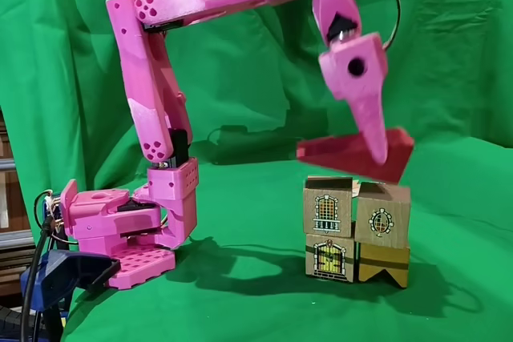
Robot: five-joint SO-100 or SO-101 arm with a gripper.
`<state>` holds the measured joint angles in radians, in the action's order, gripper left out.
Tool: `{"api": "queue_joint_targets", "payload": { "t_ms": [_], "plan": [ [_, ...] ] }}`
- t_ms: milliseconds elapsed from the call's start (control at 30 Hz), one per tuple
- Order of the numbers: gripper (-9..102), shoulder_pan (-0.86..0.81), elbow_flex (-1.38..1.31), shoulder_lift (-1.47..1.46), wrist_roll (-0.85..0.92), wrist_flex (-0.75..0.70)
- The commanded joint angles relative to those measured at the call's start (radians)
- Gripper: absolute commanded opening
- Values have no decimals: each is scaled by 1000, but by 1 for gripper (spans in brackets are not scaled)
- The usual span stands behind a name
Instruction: Grasp some building blocks and build the house on the picture.
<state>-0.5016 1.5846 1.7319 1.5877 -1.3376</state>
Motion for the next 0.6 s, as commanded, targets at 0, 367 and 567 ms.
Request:
{"api": "queue_joint_targets", "payload": {
  "t_ms": [0, 367, 567],
  "plan": [
    [11, 6, -11, 40, -11, 9],
    [11, 8, 0, 29, -9, 107],
    [11, 8, 20, 3, -9, 118]
  ]
}}
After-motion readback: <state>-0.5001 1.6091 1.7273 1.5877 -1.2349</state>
